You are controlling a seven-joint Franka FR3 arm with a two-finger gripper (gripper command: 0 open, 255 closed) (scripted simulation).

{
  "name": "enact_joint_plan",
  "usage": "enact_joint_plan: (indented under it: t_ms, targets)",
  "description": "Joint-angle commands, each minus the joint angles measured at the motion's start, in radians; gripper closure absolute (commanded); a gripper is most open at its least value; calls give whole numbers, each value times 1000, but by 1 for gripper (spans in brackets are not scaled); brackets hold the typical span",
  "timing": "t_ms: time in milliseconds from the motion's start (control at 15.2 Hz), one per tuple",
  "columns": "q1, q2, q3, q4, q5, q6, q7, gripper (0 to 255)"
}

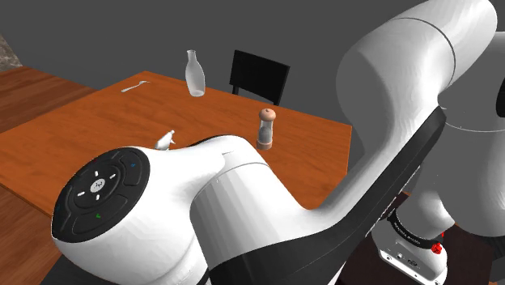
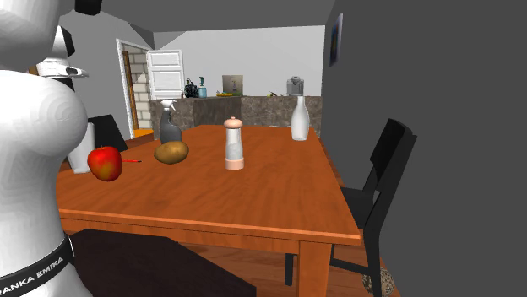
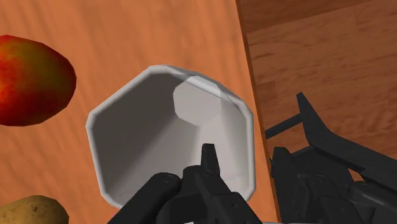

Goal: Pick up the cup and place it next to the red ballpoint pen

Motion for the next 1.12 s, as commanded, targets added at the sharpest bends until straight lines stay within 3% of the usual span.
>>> enact_joint_plan:
  t_ms: [0, 264, 528, 1056]
  targets:
    - [0, 0, 0, 0, 0, 0, 0, 0]
    - [0, 0, 0, 0, 0, 0, 0, 0]
    - [19, -11, 11, 115, 17, -120, -15, 0]
    - [19, -11, 11, 115, 17, -120, -15, 0]
